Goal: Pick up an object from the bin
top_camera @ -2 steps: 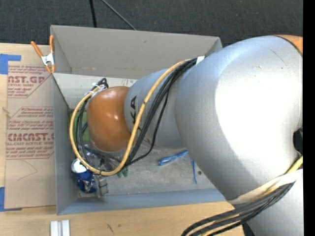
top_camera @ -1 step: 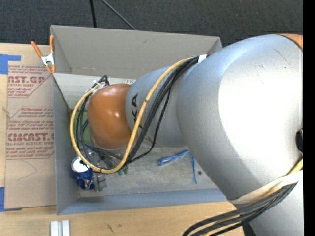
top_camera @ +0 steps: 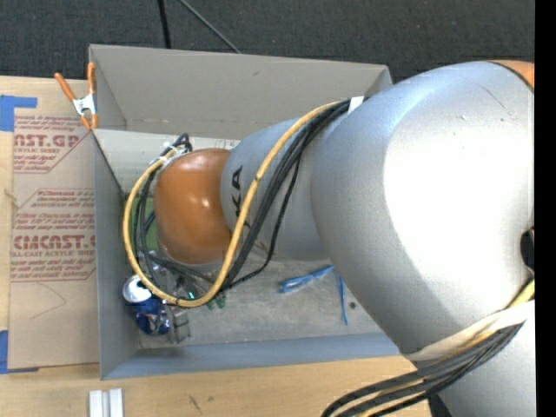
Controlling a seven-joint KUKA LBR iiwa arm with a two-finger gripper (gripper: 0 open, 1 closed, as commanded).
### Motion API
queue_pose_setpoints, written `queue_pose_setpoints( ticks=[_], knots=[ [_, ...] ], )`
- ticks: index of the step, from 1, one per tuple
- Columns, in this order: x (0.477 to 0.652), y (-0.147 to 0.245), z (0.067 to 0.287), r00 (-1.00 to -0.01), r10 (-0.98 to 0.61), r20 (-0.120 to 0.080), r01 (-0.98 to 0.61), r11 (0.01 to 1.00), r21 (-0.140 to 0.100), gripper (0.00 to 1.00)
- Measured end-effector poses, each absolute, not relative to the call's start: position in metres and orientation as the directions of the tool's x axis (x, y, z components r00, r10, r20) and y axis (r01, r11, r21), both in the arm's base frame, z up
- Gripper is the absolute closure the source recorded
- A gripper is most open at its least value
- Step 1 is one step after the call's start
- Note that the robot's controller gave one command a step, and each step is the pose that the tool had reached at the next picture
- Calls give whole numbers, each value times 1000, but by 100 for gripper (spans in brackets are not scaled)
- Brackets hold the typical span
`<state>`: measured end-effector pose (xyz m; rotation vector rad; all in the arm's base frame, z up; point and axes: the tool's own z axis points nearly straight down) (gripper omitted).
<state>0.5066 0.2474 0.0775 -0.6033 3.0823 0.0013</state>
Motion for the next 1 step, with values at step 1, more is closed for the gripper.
queue_pose_setpoints(
  ticks=[1],
  knots=[
    [507, 247, 79, -926, -377, 1, -377, 926, -1, 100]
  ],
)
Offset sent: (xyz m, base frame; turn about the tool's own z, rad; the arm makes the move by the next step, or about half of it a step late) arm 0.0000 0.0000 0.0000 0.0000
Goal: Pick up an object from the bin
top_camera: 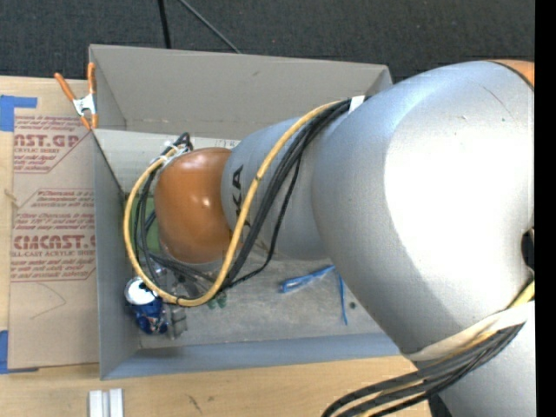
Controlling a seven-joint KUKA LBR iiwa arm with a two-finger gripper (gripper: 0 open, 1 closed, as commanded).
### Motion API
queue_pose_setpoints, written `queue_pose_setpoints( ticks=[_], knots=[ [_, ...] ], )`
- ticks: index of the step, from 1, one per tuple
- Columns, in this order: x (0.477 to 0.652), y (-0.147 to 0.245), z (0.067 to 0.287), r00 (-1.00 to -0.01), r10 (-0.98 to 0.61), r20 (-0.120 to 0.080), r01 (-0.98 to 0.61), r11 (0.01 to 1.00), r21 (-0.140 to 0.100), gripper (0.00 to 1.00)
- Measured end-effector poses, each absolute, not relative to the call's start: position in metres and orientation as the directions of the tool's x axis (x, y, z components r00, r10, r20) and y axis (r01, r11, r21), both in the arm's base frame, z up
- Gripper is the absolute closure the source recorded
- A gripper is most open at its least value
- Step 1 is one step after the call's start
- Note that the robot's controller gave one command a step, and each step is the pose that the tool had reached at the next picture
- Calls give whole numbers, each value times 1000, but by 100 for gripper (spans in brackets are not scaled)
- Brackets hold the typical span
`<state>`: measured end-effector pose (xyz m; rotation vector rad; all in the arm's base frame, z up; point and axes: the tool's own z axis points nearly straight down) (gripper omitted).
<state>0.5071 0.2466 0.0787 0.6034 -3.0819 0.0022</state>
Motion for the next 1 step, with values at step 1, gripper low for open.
queue_pose_setpoints(
  ticks=[1],
  knots=[
    [535, 233, 245, -929, -370, -12, -370, 929, 0, 100]
  ],
)
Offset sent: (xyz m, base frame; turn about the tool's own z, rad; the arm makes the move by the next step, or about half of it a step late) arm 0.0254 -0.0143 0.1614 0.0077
